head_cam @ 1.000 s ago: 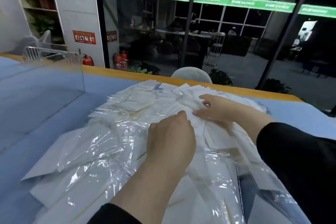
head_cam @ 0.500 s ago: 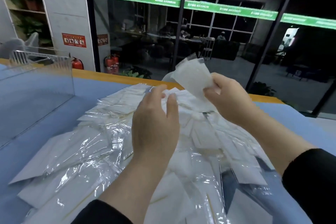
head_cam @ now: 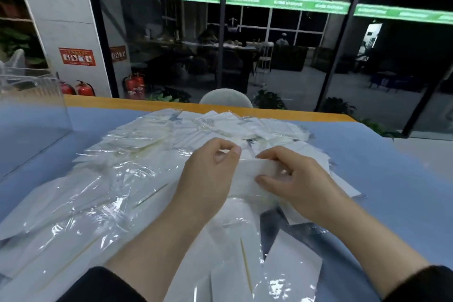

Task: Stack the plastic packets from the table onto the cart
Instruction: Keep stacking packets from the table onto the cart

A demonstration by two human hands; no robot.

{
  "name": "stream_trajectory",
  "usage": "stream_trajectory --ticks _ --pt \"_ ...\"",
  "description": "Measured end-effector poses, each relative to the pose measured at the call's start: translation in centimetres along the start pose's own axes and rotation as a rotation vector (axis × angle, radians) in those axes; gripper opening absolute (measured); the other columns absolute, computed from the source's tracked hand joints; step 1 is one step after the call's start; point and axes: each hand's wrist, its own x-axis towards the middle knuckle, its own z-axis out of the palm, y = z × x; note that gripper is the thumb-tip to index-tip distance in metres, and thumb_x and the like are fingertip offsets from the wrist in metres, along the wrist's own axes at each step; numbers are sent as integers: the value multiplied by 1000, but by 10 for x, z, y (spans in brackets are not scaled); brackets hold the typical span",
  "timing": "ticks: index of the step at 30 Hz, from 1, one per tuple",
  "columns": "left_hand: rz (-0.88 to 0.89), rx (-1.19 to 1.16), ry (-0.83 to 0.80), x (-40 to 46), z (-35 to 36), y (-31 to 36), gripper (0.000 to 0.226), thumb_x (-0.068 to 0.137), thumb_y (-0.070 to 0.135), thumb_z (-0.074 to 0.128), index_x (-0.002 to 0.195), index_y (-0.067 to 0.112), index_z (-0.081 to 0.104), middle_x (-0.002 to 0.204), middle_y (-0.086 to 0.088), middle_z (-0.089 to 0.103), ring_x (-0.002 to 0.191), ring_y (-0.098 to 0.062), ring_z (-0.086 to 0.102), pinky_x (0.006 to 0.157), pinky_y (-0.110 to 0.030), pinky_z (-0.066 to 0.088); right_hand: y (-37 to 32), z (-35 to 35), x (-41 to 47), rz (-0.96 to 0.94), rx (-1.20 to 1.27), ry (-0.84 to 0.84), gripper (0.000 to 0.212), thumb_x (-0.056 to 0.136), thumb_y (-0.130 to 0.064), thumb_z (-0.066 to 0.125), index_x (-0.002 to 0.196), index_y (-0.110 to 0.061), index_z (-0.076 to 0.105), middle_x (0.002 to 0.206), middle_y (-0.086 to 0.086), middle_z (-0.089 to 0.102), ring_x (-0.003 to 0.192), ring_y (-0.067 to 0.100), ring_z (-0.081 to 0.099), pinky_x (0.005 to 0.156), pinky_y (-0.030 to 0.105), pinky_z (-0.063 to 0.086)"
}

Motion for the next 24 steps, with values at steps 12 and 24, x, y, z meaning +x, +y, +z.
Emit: stream_trajectory --ticks 12,24 --pt "58 422 -333 -1 -11 2 44 85 28 73 117 52 54 85 10 60 54 2 52 46 -14 37 14 -8 1 -54 20 -112 35 89 -30 72 110 -54 58 101 -25 60 97 -5 52 81 12 43" --pt "113 133 94 5 -20 8 13 91 24 73 92 32 62 76 0 68 60 -19 61 49 -28 42 20 -69 -18 232 -300 -420 90 63 -79 68 142 -60 29 126 -40 39 114 -3 48 96 27 45"
